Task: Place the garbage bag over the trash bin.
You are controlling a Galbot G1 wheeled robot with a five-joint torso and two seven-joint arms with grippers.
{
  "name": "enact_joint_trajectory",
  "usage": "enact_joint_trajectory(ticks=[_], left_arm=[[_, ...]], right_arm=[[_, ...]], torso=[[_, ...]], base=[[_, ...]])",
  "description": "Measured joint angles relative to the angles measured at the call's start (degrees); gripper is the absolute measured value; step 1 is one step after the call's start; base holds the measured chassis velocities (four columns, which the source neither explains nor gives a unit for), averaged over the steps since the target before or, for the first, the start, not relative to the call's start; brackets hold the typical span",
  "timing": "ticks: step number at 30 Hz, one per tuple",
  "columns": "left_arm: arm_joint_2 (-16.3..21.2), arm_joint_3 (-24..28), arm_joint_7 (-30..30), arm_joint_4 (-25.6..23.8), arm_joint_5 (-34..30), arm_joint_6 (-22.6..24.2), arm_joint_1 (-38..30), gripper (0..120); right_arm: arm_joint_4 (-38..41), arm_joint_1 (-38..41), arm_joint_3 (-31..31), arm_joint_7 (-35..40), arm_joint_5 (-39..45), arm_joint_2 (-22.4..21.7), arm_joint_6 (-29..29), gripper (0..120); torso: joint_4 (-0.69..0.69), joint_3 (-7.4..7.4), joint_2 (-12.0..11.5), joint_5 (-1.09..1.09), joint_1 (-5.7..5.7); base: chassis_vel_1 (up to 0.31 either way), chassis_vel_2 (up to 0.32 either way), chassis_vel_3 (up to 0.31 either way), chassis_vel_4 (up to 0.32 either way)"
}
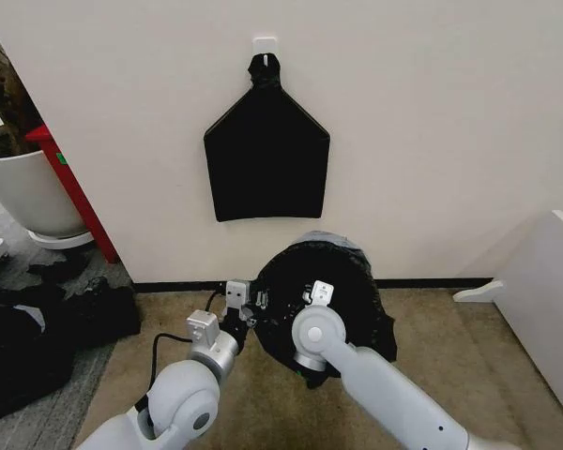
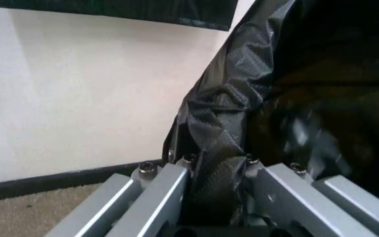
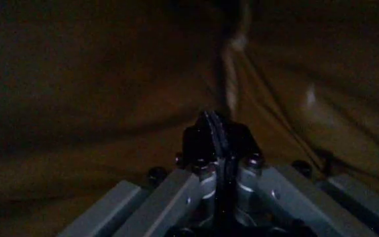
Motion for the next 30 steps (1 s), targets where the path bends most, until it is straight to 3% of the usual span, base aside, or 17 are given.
enact_joint_trajectory(ticks=[3,12,22,30], left_arm=[[-0.1,0.1,0.0,0.1,-0.2,0.0,-0.2,1],[1.0,-0.1,-0.2,-1.5,-1.5,0.2,-0.7,1],[0.5,-0.1,-0.1,-1.1,-1.5,0.2,-1.1,1],[1.2,-0.4,-0.1,-2.2,-1.3,0.2,0.2,1]], right_arm=[[0.9,1.5,0.1,0.3,0.8,-0.3,0.1,0],[-8.2,0.2,2.5,-4.6,-4.6,0.6,-1.5,0],[0.3,1.1,1.4,-0.7,-0.9,-1.6,-0.5,0],[-5.6,2.3,4.7,-2.7,-1.2,-0.5,-0.9,0]], torso=[[-0.01,0.00,0.0,0.00,0.00],[-0.01,0.00,0.0,0.01,0.00],[0.00,0.00,0.0,0.00,0.00],[-0.01,0.00,0.0,0.00,0.00]], base=[[0.000,0.000,0.000,0.000],[0.000,0.000,0.000,0.000],[0.000,0.000,0.000,0.000],[0.000,0.000,0.000,0.000]])
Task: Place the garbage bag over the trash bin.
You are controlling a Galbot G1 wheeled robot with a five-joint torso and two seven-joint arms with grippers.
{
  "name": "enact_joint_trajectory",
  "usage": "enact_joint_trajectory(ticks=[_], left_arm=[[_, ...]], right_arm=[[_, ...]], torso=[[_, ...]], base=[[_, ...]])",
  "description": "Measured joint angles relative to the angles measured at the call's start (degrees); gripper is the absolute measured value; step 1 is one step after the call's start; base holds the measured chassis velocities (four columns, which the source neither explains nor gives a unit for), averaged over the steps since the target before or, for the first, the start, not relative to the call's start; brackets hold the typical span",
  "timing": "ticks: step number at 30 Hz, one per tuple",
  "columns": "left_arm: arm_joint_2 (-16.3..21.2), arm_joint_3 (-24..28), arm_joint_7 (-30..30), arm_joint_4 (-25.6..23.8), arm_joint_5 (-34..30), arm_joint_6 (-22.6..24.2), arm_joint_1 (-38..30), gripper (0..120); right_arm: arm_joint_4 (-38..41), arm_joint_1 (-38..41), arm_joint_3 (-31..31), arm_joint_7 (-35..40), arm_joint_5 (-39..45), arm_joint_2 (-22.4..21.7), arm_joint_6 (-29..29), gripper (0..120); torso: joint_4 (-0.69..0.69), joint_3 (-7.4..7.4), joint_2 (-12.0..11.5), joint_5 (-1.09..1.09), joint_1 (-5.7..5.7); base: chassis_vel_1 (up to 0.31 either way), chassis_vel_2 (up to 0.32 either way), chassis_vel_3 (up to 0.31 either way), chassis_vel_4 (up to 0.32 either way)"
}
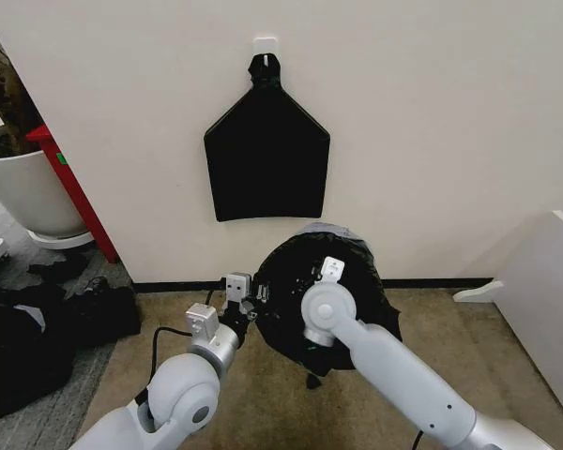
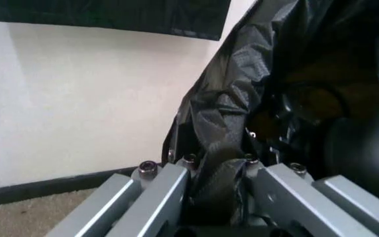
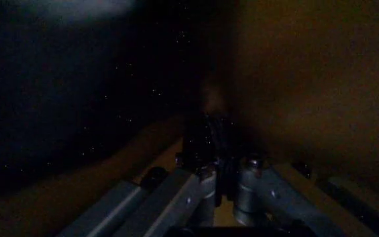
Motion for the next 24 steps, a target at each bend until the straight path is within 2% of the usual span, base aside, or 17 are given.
enact_joint_trajectory(ticks=[6,13,24], left_arm=[[0.2,-0.1,0.0,-0.4,0.1,0.1,0.3,1],[-0.6,0.2,0.1,0.5,0.2,0.1,-0.1,1],[0.2,-0.4,-0.5,-0.3,-0.8,0.2,-1.3,1]], right_arm=[[-0.5,0.2,0.4,-0.4,0.2,0.5,0.0,0],[6.7,0.3,-3.3,3.2,2.7,-0.5,0.5,0],[4.2,-4.3,-3.7,2.5,0.8,-0.5,-0.2,0]], torso=[[0.01,0.00,0.0,0.01,0.00],[0.01,0.00,0.0,-0.01,0.00],[-0.01,0.00,0.0,0.01,0.00]], base=[[0.000,0.000,0.000,0.000],[0.000,0.000,0.000,0.000],[0.000,0.000,0.000,0.000]])
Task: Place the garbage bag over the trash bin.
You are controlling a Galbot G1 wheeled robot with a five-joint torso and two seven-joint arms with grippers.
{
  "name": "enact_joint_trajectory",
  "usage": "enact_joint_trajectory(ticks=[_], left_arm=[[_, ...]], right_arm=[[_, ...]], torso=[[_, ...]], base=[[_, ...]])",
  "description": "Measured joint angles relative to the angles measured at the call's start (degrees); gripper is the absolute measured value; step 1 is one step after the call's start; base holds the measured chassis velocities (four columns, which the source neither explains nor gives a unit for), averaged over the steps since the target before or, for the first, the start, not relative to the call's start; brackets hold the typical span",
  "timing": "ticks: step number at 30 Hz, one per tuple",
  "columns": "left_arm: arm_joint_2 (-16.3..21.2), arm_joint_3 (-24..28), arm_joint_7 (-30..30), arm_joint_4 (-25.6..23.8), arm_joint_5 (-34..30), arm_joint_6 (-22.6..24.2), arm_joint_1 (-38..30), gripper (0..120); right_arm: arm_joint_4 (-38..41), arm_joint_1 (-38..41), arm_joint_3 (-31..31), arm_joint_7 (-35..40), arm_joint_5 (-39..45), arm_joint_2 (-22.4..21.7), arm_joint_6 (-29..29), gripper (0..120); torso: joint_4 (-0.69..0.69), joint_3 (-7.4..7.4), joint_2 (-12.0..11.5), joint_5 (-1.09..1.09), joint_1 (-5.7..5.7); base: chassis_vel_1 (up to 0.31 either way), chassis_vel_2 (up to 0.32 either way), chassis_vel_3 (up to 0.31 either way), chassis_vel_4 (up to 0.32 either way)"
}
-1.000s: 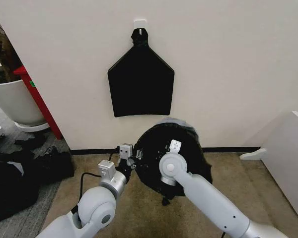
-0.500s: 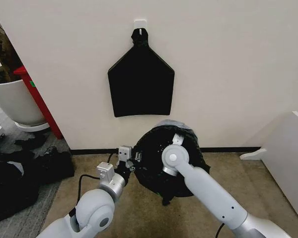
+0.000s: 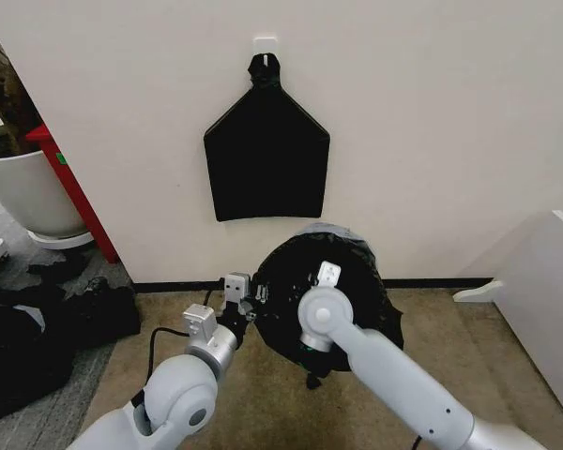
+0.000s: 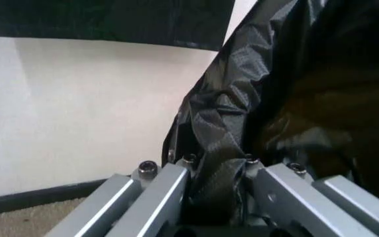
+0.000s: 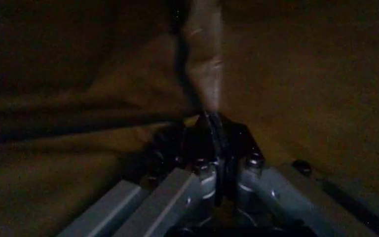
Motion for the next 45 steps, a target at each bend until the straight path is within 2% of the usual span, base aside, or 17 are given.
enact_joint_trajectory(ticks=[10,18,21,26,32,37,40,42,45], left_arm=[[-0.2,0.5,-0.1,0.2,-0.1,0.2,0.1,1],[0.3,0.4,0.0,-0.9,-0.2,0.5,0.5,1],[0.3,0.3,0.0,-0.9,-0.2,0.5,0.9,1],[0.1,0.2,-0.7,0.4,-1.6,0.5,0.7,1],[-0.6,0.3,-5.0,1.9,-9.5,1.3,-2.0,1],[-0.5,0.1,-6.6,3.4,-13.2,1.4,-3.6,1],[-0.5,-0.5,-7.9,5.7,-16.4,1.6,-4.6,1],[-0.5,-0.6,-8.0,6.2,-16.7,1.6,-4.7,1],[-0.7,-1.5,-8.3,8.6,-18.8,1.9,-5.2,1]], right_arm=[[3.9,4.7,0.9,0.0,2.1,0.0,0.8,0],[-4.9,5.3,2.8,-3.3,-0.4,3.6,0.5,0],[-4.4,4.8,3.0,-3.5,-0.8,3.3,0.5,0],[2.3,4.6,1.8,-2.5,0.4,0.7,0.6,0],[11.0,3.7,-0.4,-1.1,1.9,-1.4,0.6,0],[16.8,1.6,-0.7,-2.2,1.6,-3.1,-0.2,0],[23.6,-0.5,0.7,-8.3,1.9,-6.8,-2.6,0],[25.0,-1.0,1.2,-9.9,1.9,-7.7,-3.3,0],[32.0,-3.9,5.8,-16.9,2.2,-13.2,-5.3,0]], torso=[[0.00,0.00,0.0,-0.01,0.00],[0.01,0.00,0.0,0.00,0.00],[0.01,0.00,0.0,0.00,0.00],[0.00,0.00,0.0,-0.01,0.00],[0.01,0.00,0.0,0.00,0.00],[0.01,0.00,0.0,0.01,0.00],[0.01,0.00,0.0,0.01,0.00],[0.00,-0.01,0.0,0.00,0.00],[0.02,-0.01,0.0,0.00,-0.01]], base=[[0.000,0.000,0.000,0.000],[0.000,0.000,0.000,0.000],[0.000,0.000,0.000,0.000],[0.000,0.000,0.000,0.000],[0.000,0.000,0.000,0.000],[0.000,0.000,0.000,0.000],[0.000,0.000,0.000,0.000],[0.000,0.000,0.000,0.000],[0.000,0.000,0.000,0.000]])
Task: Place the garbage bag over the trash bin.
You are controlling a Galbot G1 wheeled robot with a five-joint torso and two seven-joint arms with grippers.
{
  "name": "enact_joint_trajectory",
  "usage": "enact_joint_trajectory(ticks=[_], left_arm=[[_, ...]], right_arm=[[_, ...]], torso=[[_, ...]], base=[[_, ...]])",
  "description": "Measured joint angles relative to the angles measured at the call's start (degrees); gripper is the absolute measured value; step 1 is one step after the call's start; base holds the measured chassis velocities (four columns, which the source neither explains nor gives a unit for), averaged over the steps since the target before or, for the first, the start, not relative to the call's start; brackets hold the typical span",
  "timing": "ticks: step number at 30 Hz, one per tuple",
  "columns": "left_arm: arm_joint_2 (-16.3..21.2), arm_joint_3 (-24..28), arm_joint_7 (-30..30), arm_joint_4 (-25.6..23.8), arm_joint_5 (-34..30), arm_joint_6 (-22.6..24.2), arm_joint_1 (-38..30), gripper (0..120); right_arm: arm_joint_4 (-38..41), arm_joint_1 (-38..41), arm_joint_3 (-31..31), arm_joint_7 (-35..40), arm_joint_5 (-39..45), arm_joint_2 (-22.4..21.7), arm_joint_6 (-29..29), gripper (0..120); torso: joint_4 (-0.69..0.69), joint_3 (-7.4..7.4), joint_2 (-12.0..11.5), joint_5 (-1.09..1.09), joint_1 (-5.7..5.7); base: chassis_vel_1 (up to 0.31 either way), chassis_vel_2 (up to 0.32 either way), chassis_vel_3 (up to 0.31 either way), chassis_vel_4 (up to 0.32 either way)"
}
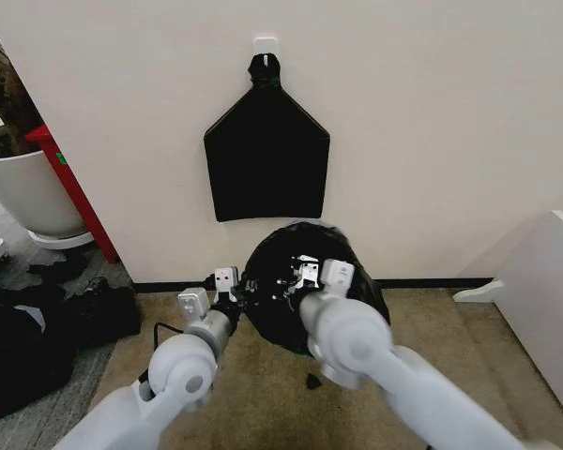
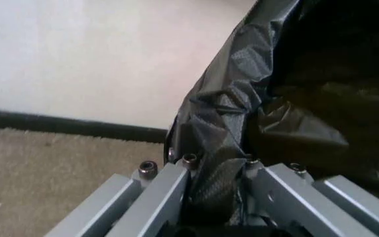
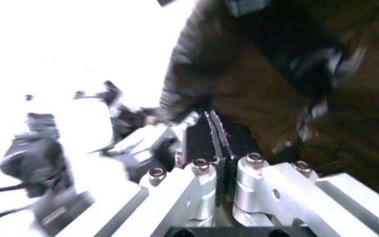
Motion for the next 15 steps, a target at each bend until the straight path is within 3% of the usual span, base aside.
enact_joint_trajectory(ticks=[4,7,9,13,15], left_arm=[[0.2,-1.6,-2.4,0.6,-6.9,0.6,-0.8,1],[0.6,-2.4,-4.2,0.1,-11.2,1.1,-1.4,1],[0.9,-2.8,-5.9,-0.3,-15.1,1.2,-2.0,1],[1.0,-3.1,-7.8,-0.4,-19.1,1.3,-2.7,1],[0.9,-3.6,-10.6,-0.1,-25.4,1.3,-3.5,1]], right_arm=[[6.0,-10.0,13.4,-20.1,-2.9,-8.8,0.3,0],[7.7,-16.4,19.0,-26.7,-7.3,-12.5,2.5,0],[8.6,-22.3,26.2,-28.9,-5.8,-12.8,2.0,0],[8.5,-27.7,33.7,-31.7,-3.3,-11.3,1.0,0],[7.3,-34.9,41.6,-39.2,-3.0,-9.3,1.5,11]], torso=[[-0.05,0.00,0.0,0.00,0.00],[-0.04,-0.01,0.0,0.01,0.00],[-0.02,0.00,0.0,0.01,0.00],[0.00,0.00,0.0,0.01,0.00],[-0.02,-0.01,0.0,0.02,0.00]], base=[[0.000,0.000,0.000,0.000],[0.000,0.000,0.000,0.000],[0.000,0.000,0.000,0.000],[0.000,0.000,0.000,0.000],[0.000,0.000,0.000,0.000]])
